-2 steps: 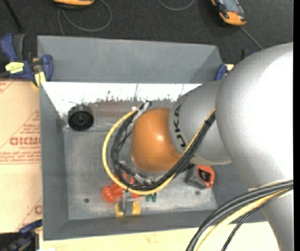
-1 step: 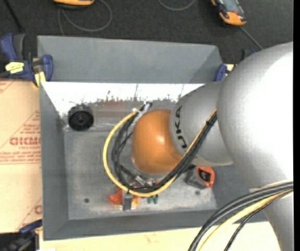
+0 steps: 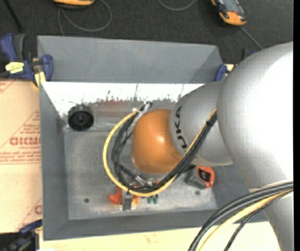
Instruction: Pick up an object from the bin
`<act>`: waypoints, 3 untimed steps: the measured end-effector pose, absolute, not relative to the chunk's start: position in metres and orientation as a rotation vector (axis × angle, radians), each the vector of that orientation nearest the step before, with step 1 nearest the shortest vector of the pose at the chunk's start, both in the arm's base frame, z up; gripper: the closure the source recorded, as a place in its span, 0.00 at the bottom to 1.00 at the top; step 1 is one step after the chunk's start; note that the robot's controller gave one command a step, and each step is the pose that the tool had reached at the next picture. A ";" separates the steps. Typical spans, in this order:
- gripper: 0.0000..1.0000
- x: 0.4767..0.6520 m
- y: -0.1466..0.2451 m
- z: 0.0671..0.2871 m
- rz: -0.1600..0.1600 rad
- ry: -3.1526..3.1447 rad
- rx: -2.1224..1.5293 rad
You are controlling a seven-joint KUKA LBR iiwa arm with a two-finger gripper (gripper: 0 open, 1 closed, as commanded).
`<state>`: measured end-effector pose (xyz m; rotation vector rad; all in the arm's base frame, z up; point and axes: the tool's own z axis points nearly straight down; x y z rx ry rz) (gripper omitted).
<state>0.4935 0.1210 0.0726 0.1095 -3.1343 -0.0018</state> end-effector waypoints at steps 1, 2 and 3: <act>1.00 0.482 0.147 0.136 -0.003 -3.139 0.158; 1.00 0.482 0.147 0.136 -0.003 -3.139 0.157; 1.00 0.478 0.143 0.180 0.002 -3.130 0.165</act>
Offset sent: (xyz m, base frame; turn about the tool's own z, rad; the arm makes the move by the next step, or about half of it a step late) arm 0.0000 0.0000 0.0000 0.0000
